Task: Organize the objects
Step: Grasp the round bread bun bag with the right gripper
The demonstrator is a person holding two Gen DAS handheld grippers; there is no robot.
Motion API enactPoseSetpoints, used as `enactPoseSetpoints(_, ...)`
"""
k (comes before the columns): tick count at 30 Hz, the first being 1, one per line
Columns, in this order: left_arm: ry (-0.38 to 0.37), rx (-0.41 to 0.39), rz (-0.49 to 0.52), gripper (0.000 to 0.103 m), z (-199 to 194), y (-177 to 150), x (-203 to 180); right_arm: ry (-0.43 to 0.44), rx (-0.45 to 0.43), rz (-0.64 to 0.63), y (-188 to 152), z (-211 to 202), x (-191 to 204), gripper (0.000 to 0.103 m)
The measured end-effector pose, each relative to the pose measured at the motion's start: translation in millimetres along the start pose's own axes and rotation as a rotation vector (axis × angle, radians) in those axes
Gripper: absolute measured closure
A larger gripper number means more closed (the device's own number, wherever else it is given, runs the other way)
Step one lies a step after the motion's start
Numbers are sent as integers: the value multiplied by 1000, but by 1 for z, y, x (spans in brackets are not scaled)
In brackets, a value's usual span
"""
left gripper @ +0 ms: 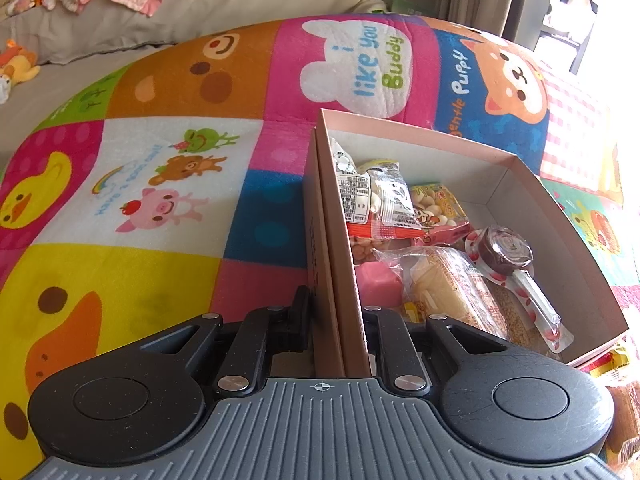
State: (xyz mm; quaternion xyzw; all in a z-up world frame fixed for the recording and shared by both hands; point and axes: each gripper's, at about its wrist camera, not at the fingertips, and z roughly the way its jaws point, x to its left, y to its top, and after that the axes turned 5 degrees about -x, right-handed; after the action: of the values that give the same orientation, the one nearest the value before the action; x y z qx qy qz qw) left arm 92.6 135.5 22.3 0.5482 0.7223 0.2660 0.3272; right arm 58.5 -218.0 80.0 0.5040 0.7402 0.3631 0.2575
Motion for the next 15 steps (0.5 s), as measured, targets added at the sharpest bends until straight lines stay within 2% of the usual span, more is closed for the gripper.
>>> enactPoseSetpoints(4,12,3,4,86,0,1,-2,19,-1,49,-30,-16,-8,17)
enactPoseSetpoints(9,22,3,7,86,0,1,-4,48,-19,30,-51,-21,10,16)
enactPoseSetpoints(15,29,3,12,86,0,0,-6,181,-23,-64,-65,-22,51,15)
